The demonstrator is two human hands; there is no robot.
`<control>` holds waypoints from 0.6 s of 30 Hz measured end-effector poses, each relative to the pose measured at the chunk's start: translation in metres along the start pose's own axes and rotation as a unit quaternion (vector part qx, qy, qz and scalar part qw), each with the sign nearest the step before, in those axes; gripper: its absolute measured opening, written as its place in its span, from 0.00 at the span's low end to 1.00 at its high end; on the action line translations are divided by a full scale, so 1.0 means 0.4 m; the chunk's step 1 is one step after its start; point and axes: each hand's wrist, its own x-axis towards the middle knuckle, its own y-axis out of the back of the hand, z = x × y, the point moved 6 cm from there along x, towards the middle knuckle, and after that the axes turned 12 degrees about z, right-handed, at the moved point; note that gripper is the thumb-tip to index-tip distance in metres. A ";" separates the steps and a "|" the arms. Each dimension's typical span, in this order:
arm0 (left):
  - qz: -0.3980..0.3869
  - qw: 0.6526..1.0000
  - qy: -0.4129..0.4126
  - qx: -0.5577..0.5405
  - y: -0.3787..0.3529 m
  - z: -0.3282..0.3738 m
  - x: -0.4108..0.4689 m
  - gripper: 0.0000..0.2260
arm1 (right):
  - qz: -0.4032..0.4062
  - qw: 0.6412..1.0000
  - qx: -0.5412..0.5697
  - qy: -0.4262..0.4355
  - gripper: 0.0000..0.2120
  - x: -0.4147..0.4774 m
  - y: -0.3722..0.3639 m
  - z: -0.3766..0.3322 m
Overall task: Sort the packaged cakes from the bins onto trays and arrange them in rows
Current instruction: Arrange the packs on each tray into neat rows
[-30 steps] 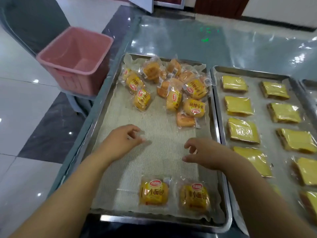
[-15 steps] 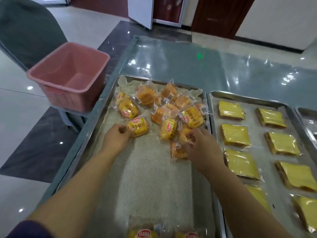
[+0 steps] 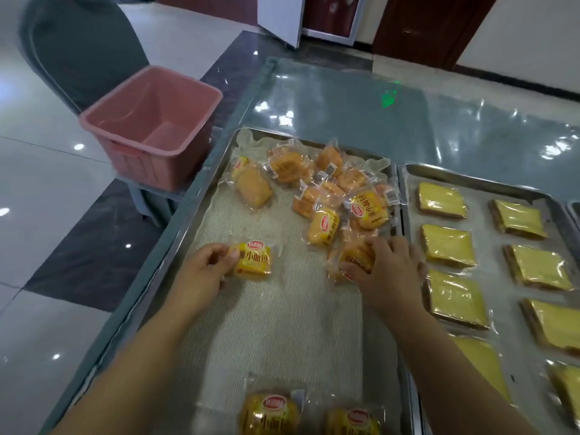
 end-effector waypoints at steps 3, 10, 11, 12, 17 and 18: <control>-0.015 0.999 -0.011 0.034 0.047 -0.027 -0.075 0.04 | 0.006 0.999 0.041 -0.011 0.27 -0.055 0.005 -0.007; -0.019 0.982 -0.072 0.176 0.144 -0.079 -0.208 0.20 | -0.034 0.998 0.055 -0.005 0.26 -0.183 -0.023 -0.011; -0.020 0.977 -0.079 0.196 0.151 -0.085 -0.218 0.20 | -0.032 0.998 0.060 -0.003 0.27 -0.195 -0.023 -0.010; -0.025 0.973 -0.086 0.213 0.157 -0.088 -0.228 0.21 | -0.028 0.998 0.064 -0.002 0.27 -0.207 -0.020 -0.011; -0.060 0.955 -0.090 0.277 0.172 -0.111 -0.264 0.19 | -0.025 0.996 0.086 -0.019 0.28 -0.247 -0.008 -0.009; -0.066 0.953 -0.089 0.283 0.175 -0.115 -0.266 0.19 | -0.030 0.995 0.092 -0.026 0.29 -0.253 -0.009 -0.010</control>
